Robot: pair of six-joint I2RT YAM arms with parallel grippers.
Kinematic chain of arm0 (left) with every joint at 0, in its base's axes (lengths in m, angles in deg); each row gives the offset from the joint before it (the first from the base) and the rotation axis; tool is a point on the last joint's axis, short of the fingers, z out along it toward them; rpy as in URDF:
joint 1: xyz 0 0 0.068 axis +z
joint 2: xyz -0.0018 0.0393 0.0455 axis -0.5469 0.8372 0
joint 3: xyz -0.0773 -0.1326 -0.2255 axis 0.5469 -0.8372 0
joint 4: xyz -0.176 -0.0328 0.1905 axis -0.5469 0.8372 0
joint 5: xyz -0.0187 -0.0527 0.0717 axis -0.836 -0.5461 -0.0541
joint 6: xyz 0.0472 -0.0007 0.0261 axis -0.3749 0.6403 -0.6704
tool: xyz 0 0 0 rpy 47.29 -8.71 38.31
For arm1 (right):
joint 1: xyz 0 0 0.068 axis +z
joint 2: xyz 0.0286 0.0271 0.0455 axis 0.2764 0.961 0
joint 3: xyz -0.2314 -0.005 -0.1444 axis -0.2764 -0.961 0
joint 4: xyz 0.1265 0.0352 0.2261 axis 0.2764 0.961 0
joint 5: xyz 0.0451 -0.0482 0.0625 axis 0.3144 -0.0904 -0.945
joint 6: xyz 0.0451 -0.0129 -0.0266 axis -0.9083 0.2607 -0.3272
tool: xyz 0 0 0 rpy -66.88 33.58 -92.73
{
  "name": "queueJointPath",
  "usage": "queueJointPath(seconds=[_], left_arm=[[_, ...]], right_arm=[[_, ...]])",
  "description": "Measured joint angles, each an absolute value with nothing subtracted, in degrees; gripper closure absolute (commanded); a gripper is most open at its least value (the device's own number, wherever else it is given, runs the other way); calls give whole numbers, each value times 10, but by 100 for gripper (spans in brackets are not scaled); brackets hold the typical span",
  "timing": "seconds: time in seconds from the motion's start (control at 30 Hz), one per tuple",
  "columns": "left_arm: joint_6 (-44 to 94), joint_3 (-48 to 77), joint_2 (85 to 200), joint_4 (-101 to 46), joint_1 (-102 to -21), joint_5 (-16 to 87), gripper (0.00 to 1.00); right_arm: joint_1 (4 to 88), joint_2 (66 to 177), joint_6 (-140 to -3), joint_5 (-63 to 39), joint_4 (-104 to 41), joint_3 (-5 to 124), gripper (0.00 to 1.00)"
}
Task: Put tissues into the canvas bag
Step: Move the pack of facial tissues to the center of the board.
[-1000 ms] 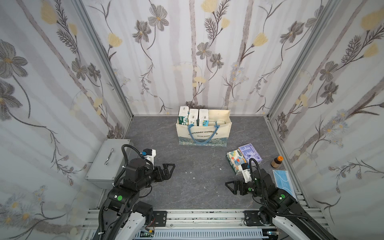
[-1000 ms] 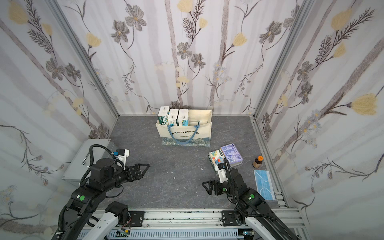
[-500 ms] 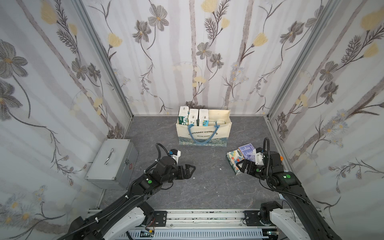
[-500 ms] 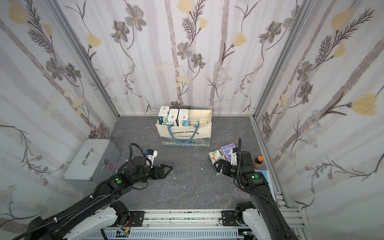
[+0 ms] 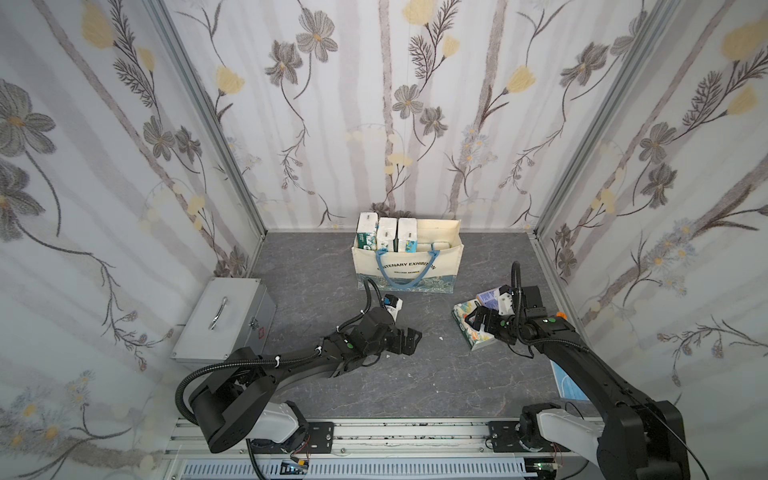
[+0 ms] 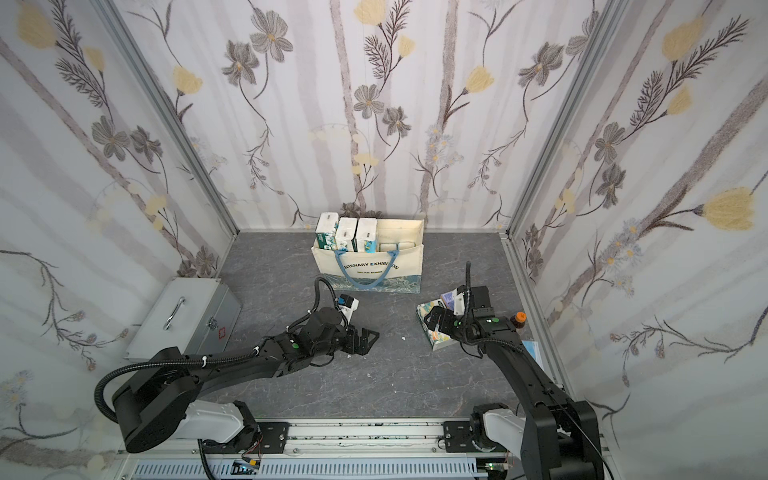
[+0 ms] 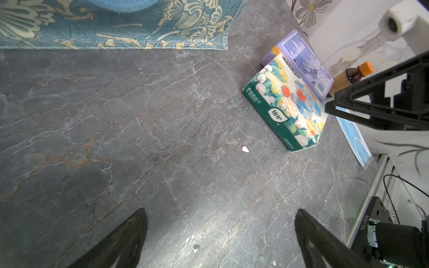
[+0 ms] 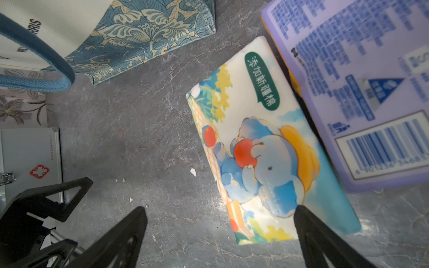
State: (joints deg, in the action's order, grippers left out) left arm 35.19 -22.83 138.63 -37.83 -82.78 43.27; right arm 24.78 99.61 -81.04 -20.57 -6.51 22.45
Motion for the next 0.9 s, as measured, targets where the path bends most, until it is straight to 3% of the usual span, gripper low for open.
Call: queueJointPath(seconds=[0.27, 0.53, 0.9], left_arm=[[330, -205, 1473, -404, -830, 416, 0], [329, -190, 1489, -405, -830, 411, 0], [329, -186, 1494, -401, -830, 412, 0]], right_arm=[[250, 1051, -803, -190, -89, 243, 1], [252, 1064, -780, -128, -92, 255, 1], [303, 1156, -766, -127, -95, 296, 2]])
